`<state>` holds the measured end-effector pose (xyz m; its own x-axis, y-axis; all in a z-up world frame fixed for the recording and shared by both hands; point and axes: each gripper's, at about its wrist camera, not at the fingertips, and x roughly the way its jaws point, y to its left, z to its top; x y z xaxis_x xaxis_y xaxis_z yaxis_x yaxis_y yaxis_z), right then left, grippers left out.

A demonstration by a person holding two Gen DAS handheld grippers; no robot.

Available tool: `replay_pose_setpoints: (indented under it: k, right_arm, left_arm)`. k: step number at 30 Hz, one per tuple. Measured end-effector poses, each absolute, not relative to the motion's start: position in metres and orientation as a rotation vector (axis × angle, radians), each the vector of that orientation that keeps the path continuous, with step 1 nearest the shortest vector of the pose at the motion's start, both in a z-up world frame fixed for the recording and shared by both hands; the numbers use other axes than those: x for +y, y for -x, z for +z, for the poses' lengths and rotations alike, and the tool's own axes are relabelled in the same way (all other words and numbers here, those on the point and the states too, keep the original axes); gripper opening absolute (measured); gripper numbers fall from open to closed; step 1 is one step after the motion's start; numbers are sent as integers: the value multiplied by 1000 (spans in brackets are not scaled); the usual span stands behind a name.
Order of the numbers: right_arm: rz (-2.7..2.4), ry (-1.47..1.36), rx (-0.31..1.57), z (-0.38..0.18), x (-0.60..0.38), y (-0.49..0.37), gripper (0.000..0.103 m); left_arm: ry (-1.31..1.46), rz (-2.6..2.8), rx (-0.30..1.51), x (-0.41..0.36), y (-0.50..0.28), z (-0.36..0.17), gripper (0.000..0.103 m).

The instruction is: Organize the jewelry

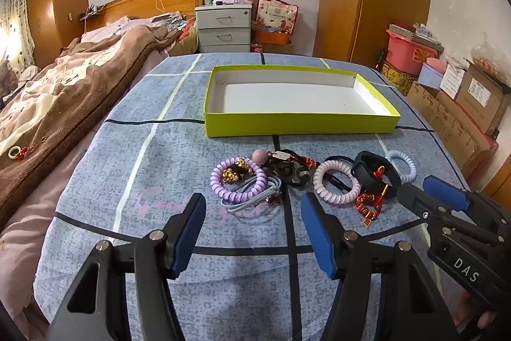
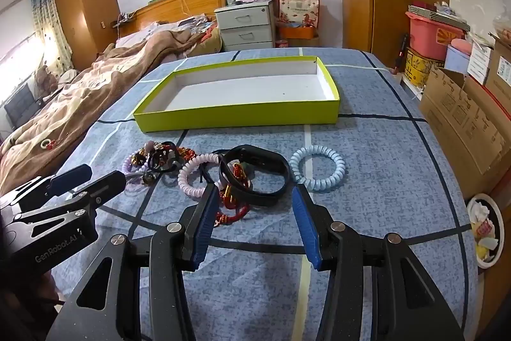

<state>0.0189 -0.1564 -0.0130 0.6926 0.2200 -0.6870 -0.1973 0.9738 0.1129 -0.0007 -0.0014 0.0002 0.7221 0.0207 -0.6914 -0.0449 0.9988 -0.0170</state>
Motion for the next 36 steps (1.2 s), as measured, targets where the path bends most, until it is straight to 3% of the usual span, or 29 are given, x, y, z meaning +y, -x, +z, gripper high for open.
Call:
replay_pose_setpoints:
  k: [36]
  right_arm:
    - [236, -38, 767, -10, -157, -15, 48]
  left_arm:
    - [66, 38, 773, 4, 5, 2, 64]
